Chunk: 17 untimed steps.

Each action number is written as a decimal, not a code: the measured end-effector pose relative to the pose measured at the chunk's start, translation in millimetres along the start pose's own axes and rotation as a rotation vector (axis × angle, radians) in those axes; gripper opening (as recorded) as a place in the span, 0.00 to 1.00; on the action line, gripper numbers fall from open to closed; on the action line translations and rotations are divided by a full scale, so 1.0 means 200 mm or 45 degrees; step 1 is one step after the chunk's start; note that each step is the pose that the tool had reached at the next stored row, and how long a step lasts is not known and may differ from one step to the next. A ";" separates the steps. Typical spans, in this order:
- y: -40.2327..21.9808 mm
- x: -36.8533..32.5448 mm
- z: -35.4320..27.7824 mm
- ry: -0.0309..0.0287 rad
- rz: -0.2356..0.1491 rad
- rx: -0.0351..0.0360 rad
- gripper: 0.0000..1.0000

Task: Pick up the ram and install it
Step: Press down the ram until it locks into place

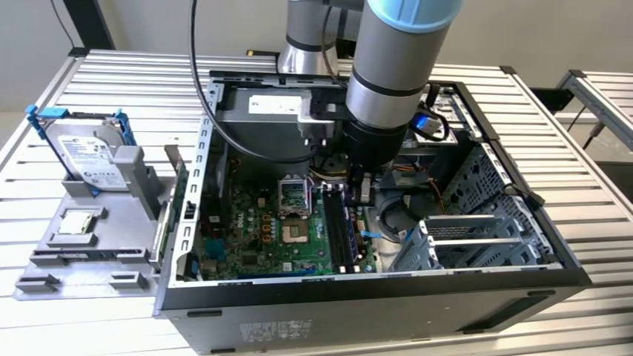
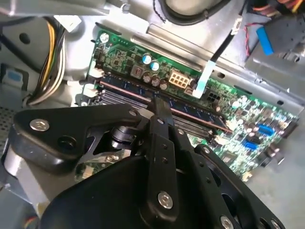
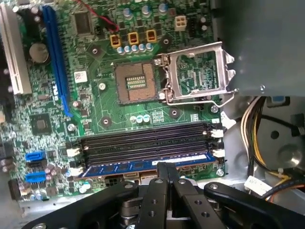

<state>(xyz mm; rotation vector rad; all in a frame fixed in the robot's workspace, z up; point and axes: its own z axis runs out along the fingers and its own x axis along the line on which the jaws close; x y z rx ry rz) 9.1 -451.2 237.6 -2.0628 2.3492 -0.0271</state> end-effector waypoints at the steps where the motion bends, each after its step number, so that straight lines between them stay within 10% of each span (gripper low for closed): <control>1: 0.001 0.000 0.000 -0.0005 -0.019 0.0004 0.00; 9: 0.005 0.001 0.001 -0.0038 -0.145 0.0045 0.00; 17: 0.003 0.020 0.002 -0.0039 -0.150 0.0038 0.00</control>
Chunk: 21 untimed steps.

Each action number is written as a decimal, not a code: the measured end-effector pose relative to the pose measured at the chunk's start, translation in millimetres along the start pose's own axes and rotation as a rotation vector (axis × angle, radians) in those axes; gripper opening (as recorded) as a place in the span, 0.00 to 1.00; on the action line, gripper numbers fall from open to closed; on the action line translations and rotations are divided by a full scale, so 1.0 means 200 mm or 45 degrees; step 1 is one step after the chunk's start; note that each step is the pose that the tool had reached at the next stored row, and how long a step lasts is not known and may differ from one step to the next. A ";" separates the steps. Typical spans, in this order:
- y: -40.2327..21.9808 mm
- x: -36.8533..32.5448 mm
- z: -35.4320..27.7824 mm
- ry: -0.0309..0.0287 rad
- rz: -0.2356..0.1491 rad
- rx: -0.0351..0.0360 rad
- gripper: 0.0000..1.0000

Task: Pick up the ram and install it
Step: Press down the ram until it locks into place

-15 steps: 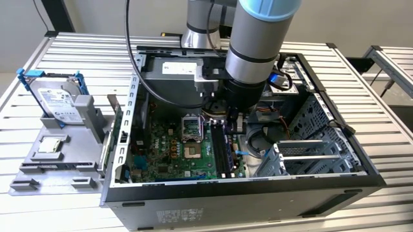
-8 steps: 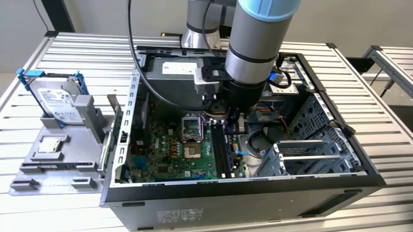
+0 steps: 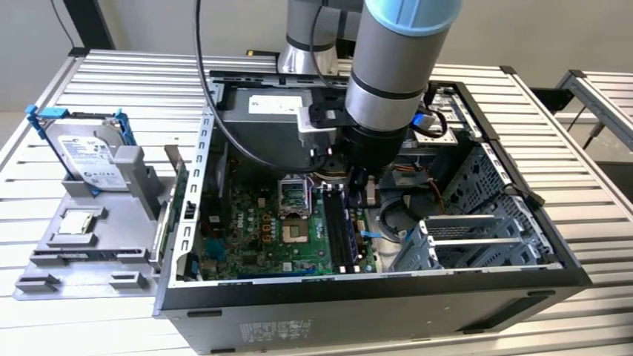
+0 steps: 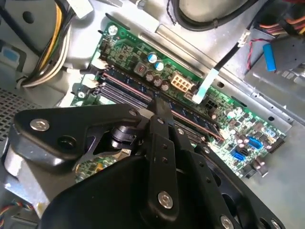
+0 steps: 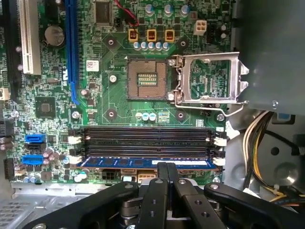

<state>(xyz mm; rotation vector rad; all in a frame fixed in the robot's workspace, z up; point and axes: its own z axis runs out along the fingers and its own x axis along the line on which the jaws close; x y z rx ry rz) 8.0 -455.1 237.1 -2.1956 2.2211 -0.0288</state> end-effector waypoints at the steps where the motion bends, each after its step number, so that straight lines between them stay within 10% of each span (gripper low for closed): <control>1: -0.002 0.008 0.000 0.0000 0.000 -0.0009 0.00; 7: -0.008 0.070 0.015 0.0000 0.002 -0.0088 0.00; 21: -0.011 0.076 0.090 0.0024 0.013 -0.0239 0.00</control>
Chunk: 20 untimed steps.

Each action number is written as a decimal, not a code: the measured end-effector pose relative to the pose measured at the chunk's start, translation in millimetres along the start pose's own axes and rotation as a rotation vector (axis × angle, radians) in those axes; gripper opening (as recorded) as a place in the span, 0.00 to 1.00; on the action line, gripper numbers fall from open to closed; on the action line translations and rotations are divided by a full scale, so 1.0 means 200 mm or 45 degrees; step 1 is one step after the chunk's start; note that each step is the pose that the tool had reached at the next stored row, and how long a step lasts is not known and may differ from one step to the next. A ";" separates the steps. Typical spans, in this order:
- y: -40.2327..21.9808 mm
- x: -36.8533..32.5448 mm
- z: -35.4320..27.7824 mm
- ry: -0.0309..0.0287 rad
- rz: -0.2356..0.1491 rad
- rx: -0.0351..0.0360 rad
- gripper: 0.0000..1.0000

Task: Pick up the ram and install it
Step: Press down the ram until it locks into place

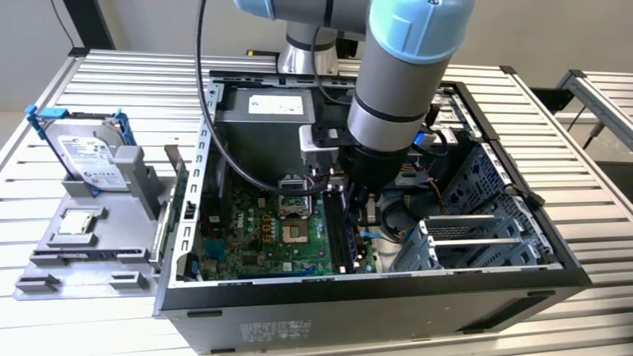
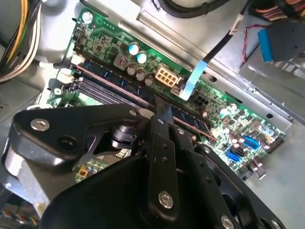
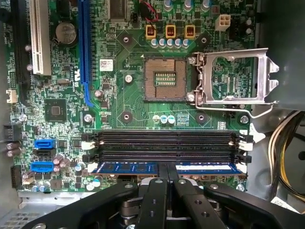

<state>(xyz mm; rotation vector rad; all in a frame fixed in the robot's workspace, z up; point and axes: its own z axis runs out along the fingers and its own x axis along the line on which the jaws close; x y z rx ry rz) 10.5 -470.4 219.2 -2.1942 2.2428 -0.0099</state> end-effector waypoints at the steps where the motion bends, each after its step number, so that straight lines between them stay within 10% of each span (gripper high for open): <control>1: -0.001 -0.001 -0.014 -0.0030 0.000 -0.0014 0.00; 14: -0.003 0.001 -0.309 -0.0016 0.000 -0.0024 0.00; 20: -0.003 0.001 -0.324 -0.0033 0.000 -0.0028 0.00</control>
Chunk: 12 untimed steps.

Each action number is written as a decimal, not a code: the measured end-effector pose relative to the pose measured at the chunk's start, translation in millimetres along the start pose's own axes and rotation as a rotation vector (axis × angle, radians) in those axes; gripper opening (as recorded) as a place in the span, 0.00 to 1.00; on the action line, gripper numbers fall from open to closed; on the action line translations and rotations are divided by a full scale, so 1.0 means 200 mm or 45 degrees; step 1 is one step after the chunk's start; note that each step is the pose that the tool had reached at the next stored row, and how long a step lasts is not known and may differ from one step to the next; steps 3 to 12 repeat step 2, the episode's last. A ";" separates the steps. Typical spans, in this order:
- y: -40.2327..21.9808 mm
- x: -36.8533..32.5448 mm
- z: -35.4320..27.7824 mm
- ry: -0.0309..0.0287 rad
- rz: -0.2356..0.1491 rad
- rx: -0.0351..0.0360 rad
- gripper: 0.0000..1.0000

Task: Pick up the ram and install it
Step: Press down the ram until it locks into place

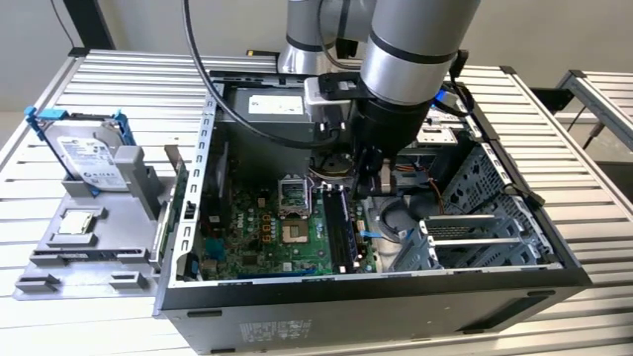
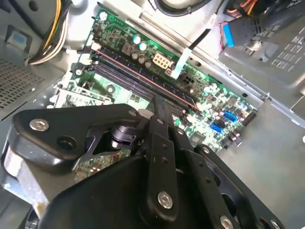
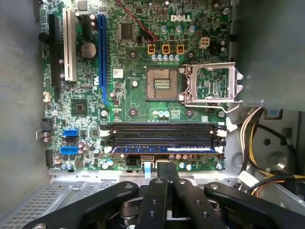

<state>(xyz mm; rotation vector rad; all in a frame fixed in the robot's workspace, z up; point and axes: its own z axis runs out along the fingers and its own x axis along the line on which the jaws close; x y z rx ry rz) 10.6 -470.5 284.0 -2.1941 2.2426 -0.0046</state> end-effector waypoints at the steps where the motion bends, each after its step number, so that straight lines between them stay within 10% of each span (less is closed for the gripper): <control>1: 0.000 0.000 0.000 -0.0001 0.000 0.0000 0.00; 12: 0.000 0.000 0.000 -0.0006 0.000 0.0000 0.00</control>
